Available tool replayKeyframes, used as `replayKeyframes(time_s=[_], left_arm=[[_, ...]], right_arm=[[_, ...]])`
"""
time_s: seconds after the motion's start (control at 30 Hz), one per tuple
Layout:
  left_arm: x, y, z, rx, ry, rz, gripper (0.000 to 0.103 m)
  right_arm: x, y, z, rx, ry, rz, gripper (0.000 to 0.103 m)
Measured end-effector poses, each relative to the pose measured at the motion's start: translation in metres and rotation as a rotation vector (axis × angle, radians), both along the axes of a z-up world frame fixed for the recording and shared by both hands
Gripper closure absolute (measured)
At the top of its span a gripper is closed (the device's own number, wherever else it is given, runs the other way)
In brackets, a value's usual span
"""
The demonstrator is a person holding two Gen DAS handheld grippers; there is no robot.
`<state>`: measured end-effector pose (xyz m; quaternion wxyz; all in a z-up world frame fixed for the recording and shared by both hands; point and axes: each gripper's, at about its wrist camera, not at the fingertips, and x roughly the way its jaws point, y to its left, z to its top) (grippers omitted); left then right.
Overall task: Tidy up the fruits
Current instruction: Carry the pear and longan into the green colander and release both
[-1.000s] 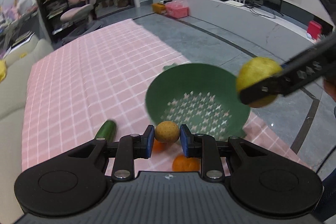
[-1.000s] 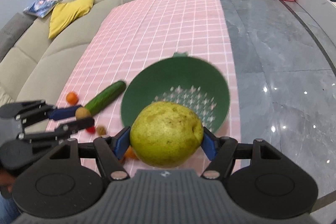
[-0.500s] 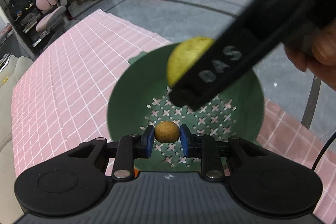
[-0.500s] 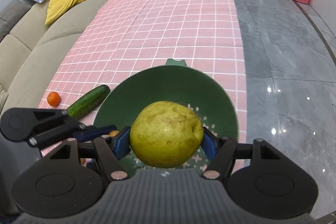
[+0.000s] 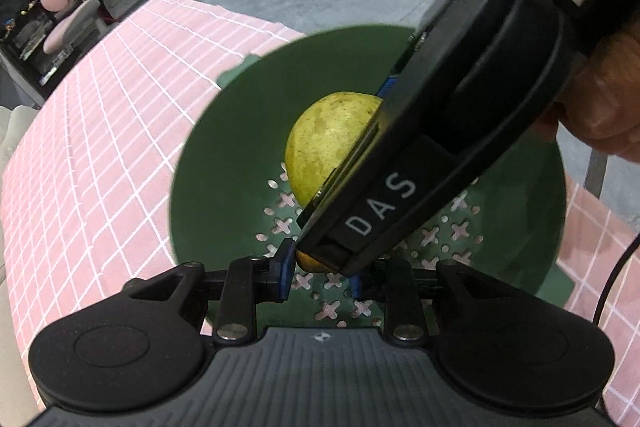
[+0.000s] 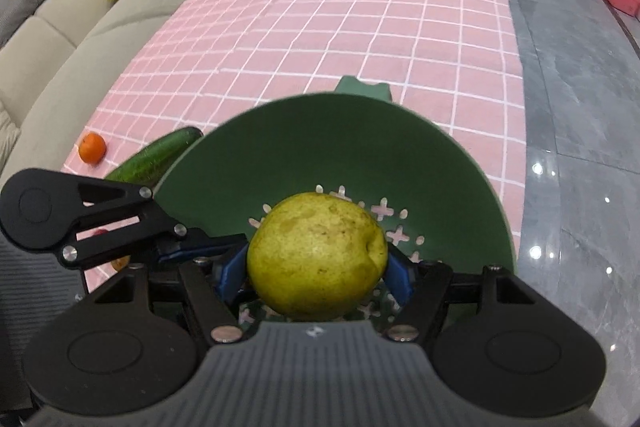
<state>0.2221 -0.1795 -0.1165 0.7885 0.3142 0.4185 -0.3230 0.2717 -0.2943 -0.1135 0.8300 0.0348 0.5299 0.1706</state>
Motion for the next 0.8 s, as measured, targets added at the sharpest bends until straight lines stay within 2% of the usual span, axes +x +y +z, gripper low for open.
replayKeyframes(time_s=[0.27, 0.4, 0.5, 0.57, 0.6, 0.63, 0.73, 0.8], left_arm=[[0.01, -0.002, -0.007, 0.006, 0.035, -0.009, 0.07], [0.015, -0.004, -0.008, 0.019, 0.03, -0.017, 0.069], [0.009, -0.008, -0.003, 0.035, 0.009, -0.028, 0.052], [0.004, -0.008, 0.004, 0.018, -0.025, -0.029, 0.019], [0.003, -0.006, 0.009, 0.001, -0.042, -0.028, 0.016], [0.002, -0.004, 0.015, -0.019, -0.052, -0.026, 0.015], [0.002, 0.004, 0.03, -0.052, -0.049, -0.002, 0.015], [-0.001, 0.013, 0.043, -0.082, -0.053, 0.025, 0.015]], right_arm=[[0.012, 0.008, -0.021, -0.031, 0.07, 0.044, 0.036], [0.014, 0.008, -0.022, -0.023, 0.072, 0.042, 0.036], [0.014, 0.008, -0.021, -0.028, 0.068, 0.044, 0.036], [0.011, 0.008, -0.017, -0.025, 0.055, 0.052, 0.03], [0.008, 0.008, -0.011, -0.002, 0.033, 0.057, 0.021], [0.006, 0.006, -0.004, 0.022, 0.016, 0.057, 0.016], [0.0, 0.0, 0.023, 0.043, -0.065, 0.024, 0.01], [-0.009, -0.012, 0.045, 0.063, -0.128, -0.038, 0.01]])
